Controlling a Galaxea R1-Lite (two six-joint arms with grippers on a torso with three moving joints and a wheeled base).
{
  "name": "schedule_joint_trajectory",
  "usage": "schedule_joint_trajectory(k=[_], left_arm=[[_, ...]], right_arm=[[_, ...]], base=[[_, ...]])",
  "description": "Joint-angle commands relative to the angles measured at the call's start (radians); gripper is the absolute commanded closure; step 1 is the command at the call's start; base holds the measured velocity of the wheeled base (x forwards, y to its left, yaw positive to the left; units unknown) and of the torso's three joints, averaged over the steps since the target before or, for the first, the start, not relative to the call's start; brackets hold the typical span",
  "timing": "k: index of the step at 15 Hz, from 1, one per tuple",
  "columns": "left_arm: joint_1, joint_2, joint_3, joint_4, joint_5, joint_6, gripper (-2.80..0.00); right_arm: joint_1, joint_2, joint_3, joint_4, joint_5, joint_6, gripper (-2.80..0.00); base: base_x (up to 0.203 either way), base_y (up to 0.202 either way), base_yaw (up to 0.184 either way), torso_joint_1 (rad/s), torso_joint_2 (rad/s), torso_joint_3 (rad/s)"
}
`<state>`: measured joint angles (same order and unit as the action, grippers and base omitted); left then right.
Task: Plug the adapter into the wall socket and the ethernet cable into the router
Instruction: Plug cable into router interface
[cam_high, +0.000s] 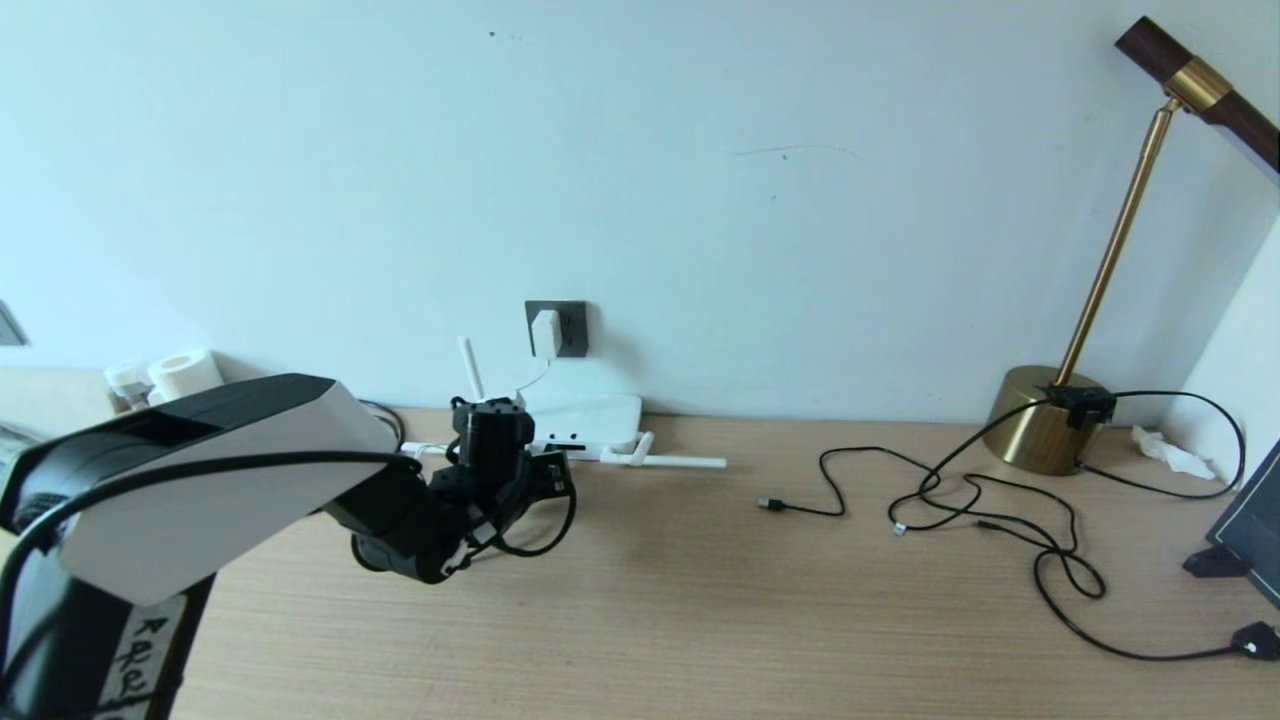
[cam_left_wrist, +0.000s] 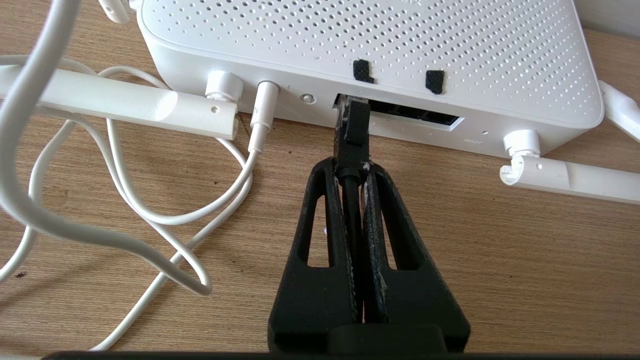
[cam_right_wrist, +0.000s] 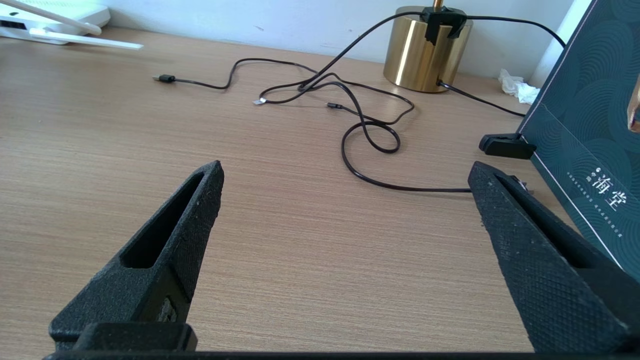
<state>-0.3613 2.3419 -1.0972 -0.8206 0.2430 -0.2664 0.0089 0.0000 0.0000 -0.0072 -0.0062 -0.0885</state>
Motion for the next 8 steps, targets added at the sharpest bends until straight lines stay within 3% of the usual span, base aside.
schedule_joint_trajectory(k=[1, 8], left_arm=[[-0.002, -0.003, 0.004, -0.005, 0.002, -0.002, 0.0], [-0.004, 0.0, 0.0, -0.005, 0.002, -0.004, 0.0]], right_arm=[[0.0, 0.002, 0.004, 0.0, 0.0, -0.001, -2.8], [0.0, 0.002, 0.005, 0.0, 0.0, 0.0, -2.8]], base=[[0.0, 0.0, 0.0, 0.0, 0.0, 0.0], [0.0, 0.0, 0.0, 0.0, 0.0, 0.0]])
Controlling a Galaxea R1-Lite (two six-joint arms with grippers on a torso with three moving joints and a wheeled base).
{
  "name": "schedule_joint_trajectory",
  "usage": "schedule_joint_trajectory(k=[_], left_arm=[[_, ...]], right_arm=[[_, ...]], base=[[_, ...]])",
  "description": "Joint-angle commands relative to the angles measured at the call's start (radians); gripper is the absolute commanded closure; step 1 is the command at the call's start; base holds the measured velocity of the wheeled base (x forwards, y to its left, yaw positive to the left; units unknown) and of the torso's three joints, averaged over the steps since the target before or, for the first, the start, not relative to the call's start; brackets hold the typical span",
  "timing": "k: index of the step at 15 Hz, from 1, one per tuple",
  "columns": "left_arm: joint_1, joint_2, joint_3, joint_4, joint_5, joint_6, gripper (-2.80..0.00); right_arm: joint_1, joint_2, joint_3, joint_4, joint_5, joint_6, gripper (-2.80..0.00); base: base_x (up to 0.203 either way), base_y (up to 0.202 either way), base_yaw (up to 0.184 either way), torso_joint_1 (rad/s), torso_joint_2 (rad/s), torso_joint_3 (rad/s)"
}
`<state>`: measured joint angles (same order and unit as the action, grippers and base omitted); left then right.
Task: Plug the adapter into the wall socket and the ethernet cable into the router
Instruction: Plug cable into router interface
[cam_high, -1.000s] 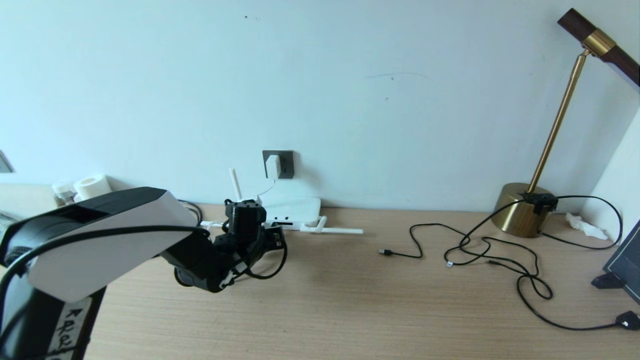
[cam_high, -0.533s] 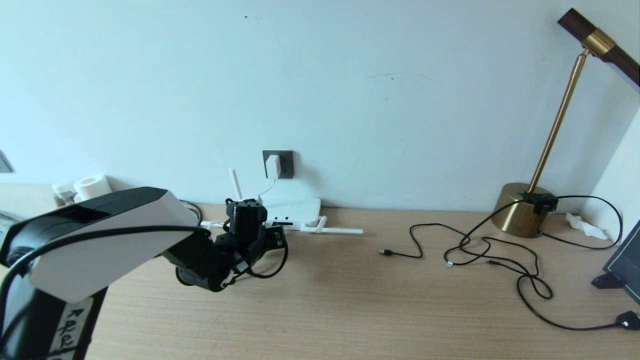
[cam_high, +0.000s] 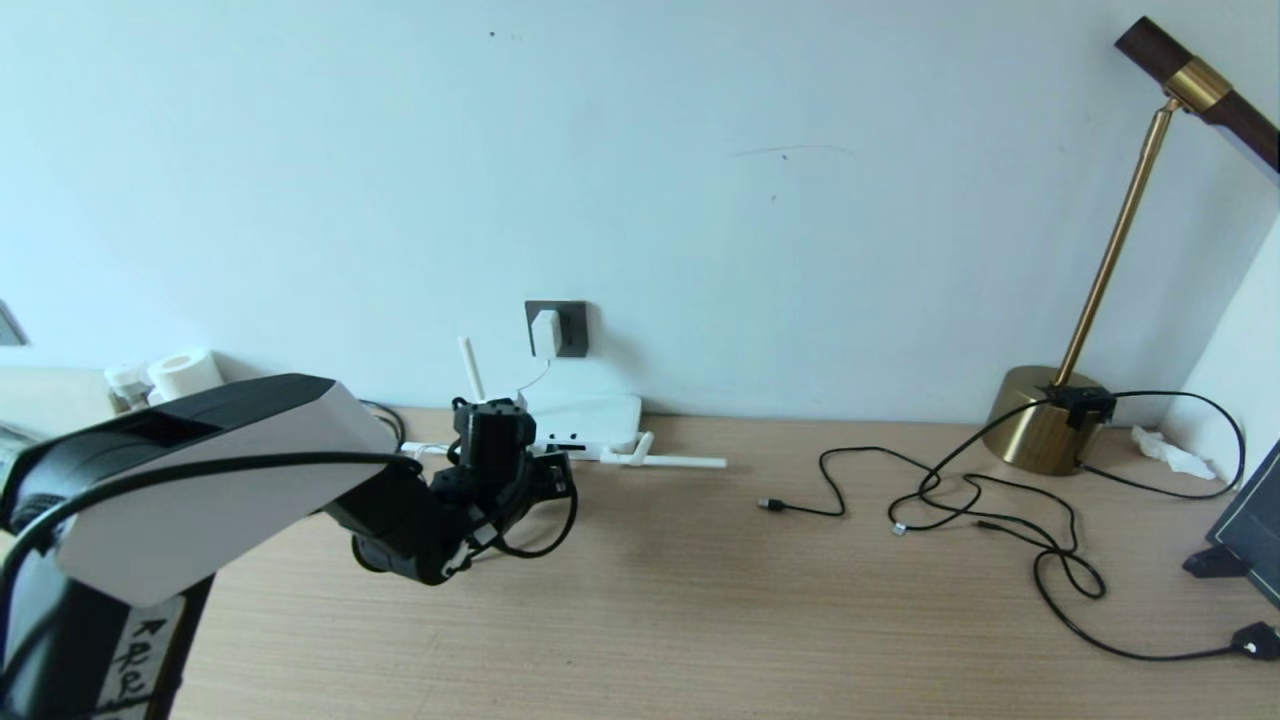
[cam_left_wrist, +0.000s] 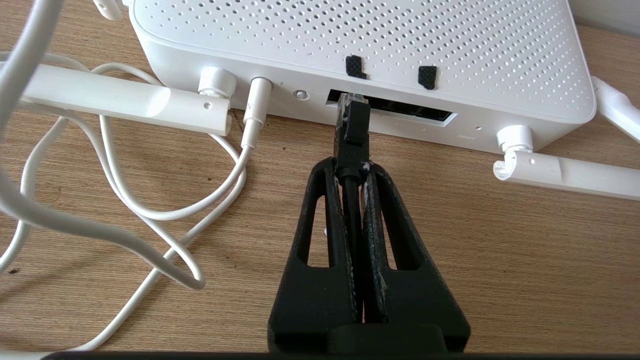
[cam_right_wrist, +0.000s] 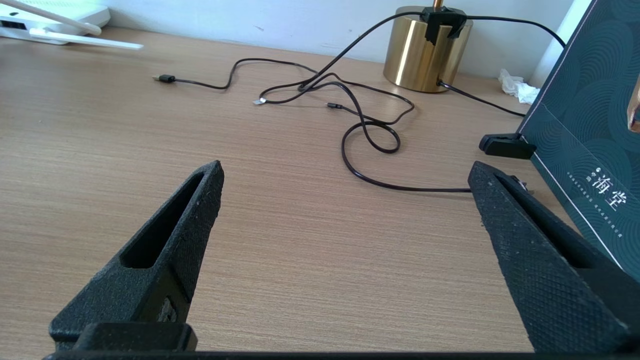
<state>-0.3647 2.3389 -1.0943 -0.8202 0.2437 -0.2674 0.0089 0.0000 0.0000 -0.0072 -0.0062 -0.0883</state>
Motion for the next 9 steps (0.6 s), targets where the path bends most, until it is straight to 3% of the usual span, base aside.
schedule_joint_trajectory(k=[1, 9], left_arm=[[0.0, 0.003, -0.004, -0.005, 0.002, -0.003, 0.0], [0.003, 0.007, -0.015, -0.005, 0.002, -0.004, 0.0]], right_arm=[[0.0, 0.002, 0.004, 0.0, 0.0, -0.001, -2.8], [0.0, 0.002, 0.003, 0.0, 0.0, -0.002, -2.8]], base=[[0.0, 0.0, 0.0, 0.0, 0.0, 0.0], [0.0, 0.0, 0.0, 0.0, 0.0, 0.0]])
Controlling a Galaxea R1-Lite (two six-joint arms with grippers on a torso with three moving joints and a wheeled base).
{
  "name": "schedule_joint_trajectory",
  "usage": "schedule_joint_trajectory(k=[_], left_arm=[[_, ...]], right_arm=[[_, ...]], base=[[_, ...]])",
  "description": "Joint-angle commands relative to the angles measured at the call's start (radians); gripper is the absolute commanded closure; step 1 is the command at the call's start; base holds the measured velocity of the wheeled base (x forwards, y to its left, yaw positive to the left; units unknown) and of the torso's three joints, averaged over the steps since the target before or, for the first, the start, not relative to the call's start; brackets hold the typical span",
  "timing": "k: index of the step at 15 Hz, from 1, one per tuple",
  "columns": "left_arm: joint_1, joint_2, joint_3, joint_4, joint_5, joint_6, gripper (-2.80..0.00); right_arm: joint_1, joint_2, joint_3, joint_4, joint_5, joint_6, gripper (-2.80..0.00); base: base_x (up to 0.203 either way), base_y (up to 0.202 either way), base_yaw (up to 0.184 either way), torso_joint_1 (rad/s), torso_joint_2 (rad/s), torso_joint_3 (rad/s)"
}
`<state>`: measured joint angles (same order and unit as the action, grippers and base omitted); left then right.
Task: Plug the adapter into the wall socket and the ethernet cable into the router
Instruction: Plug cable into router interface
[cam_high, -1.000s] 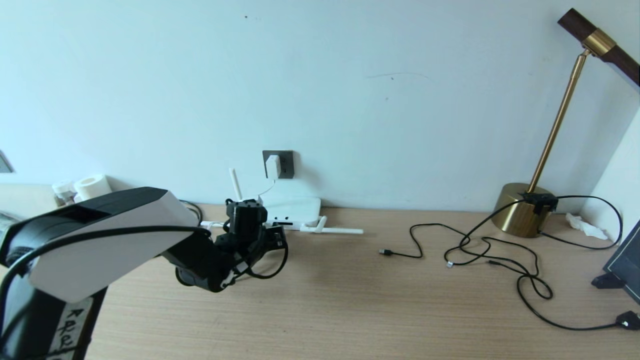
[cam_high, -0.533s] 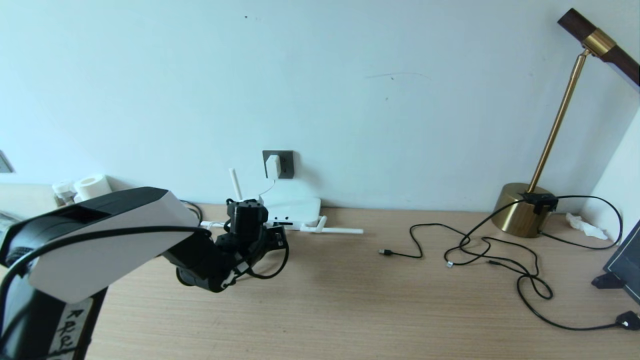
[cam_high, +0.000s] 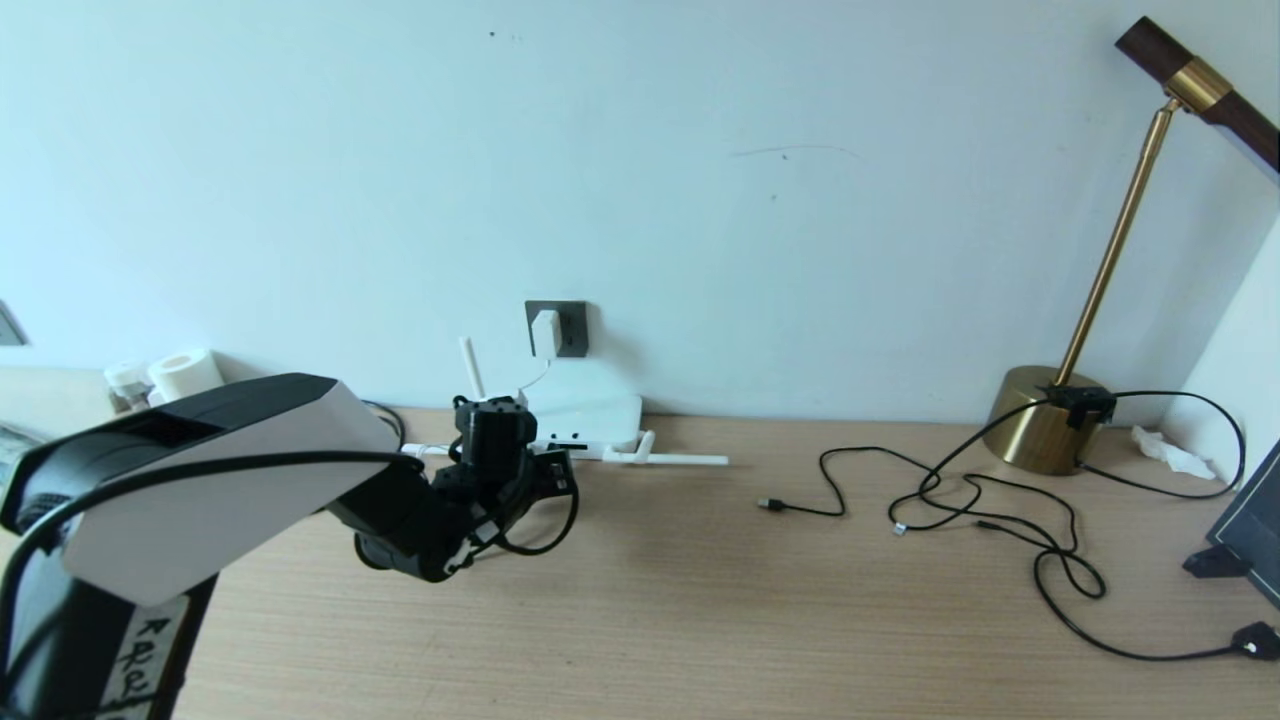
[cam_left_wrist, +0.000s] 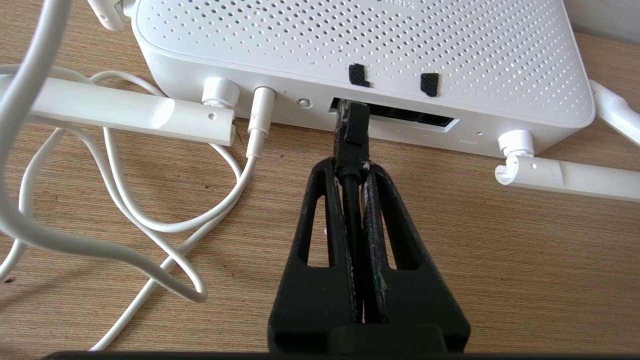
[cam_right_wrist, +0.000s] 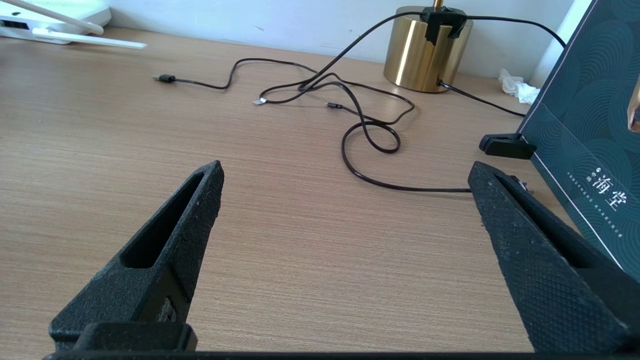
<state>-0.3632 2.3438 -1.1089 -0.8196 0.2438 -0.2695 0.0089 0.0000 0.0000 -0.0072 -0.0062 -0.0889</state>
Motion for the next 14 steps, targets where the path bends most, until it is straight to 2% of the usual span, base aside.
schedule_joint_trajectory(k=[1, 14], left_arm=[[0.001, 0.002, 0.0, -0.006, 0.002, -0.002, 0.0], [0.004, 0.001, 0.014, -0.01, 0.002, -0.005, 0.0]], right_arm=[[0.0, 0.002, 0.005, 0.0, 0.0, 0.0, -2.8], [0.0, 0.002, 0.003, 0.0, 0.0, 0.0, -2.8]], base=[[0.0, 0.0, 0.0, 0.0, 0.0, 0.0], [0.0, 0.0, 0.0, 0.0, 0.0, 0.0]])
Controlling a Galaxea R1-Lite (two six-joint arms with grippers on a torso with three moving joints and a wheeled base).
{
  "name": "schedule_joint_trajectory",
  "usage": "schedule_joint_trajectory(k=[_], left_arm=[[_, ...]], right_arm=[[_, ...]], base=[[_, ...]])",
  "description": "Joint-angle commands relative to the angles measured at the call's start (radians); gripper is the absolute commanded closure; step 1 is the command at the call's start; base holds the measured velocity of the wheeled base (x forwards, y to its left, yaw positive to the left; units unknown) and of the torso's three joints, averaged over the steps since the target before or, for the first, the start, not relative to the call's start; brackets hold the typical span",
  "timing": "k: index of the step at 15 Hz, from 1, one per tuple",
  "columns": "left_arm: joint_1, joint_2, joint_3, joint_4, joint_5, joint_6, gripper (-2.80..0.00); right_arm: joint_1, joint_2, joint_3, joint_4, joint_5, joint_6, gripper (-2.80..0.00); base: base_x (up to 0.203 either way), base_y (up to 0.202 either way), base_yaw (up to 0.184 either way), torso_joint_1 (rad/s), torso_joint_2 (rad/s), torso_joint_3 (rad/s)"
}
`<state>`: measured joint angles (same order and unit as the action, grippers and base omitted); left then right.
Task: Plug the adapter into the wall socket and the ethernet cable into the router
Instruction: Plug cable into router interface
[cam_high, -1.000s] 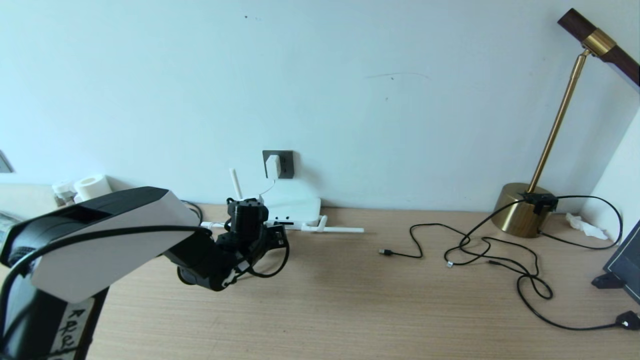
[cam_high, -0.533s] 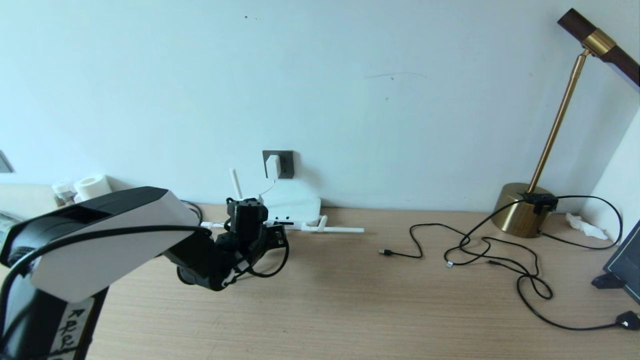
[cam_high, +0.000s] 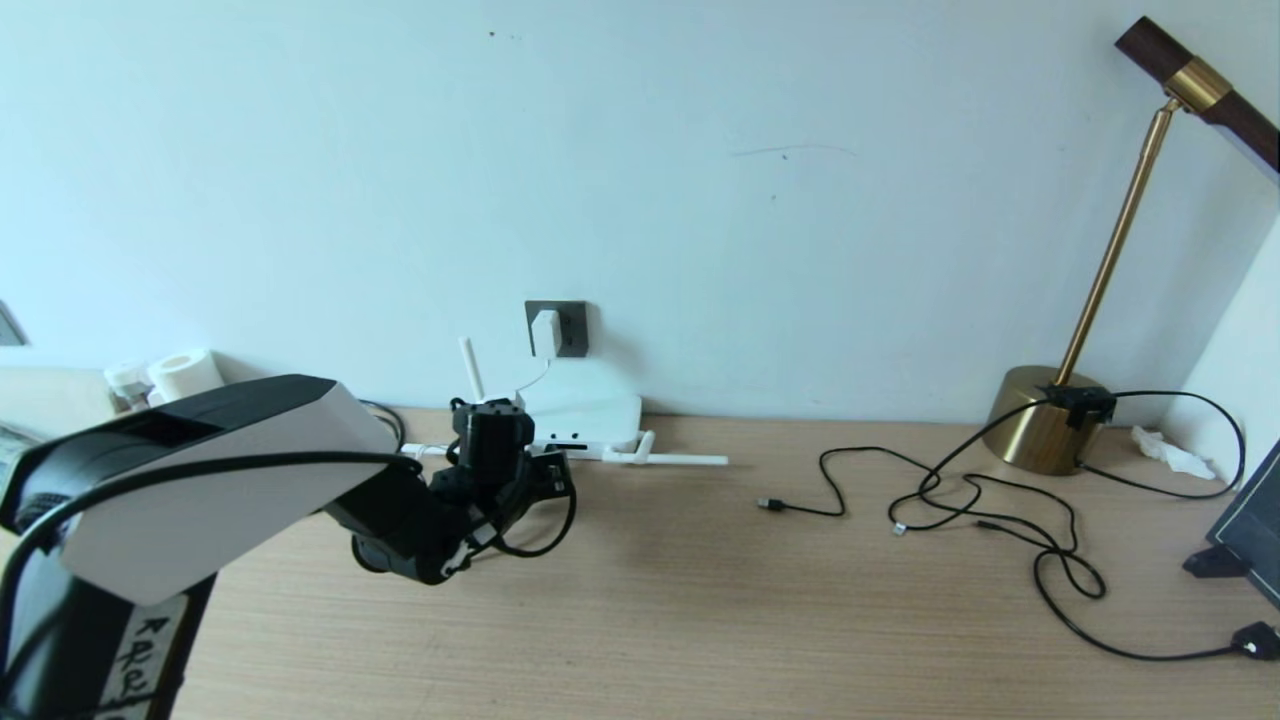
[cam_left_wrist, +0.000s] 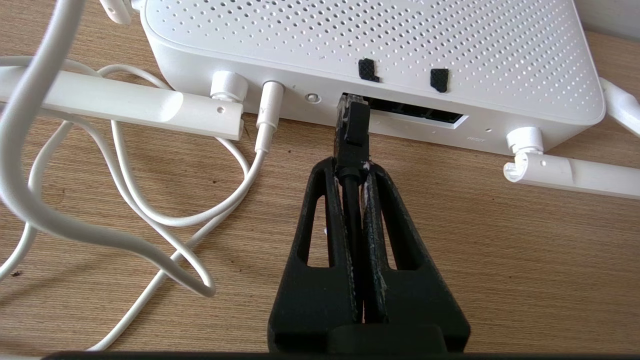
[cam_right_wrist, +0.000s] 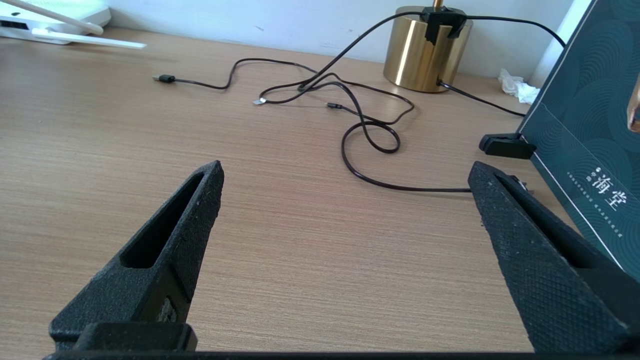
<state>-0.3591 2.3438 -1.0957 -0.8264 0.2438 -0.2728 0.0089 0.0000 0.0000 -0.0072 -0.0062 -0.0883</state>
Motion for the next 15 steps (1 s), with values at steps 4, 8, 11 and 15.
schedule_joint_trajectory(k=[4, 8, 11, 15], left_arm=[[0.0, 0.002, 0.0, -0.004, 0.002, -0.002, 0.0], [0.0, 0.003, -0.009, -0.004, 0.002, -0.001, 0.0], [0.0, 0.003, -0.013, -0.004, 0.002, -0.002, 0.0], [-0.001, 0.006, -0.013, -0.004, 0.002, 0.0, 0.0]], right_arm=[[0.0, 0.002, 0.003, 0.0, 0.0, -0.001, -2.8], [0.0, 0.002, 0.004, 0.0, 0.0, -0.001, -2.8], [0.0, 0.002, 0.003, 0.0, 0.0, -0.001, -2.8], [0.0, 0.002, 0.003, 0.0, 0.0, -0.001, -2.8]], base=[[0.0, 0.0, 0.0, 0.0, 0.0, 0.0], [0.0, 0.0, 0.0, 0.0, 0.0, 0.0], [0.0, 0.0, 0.0, 0.0, 0.0, 0.0], [0.0, 0.0, 0.0, 0.0, 0.0, 0.0]])
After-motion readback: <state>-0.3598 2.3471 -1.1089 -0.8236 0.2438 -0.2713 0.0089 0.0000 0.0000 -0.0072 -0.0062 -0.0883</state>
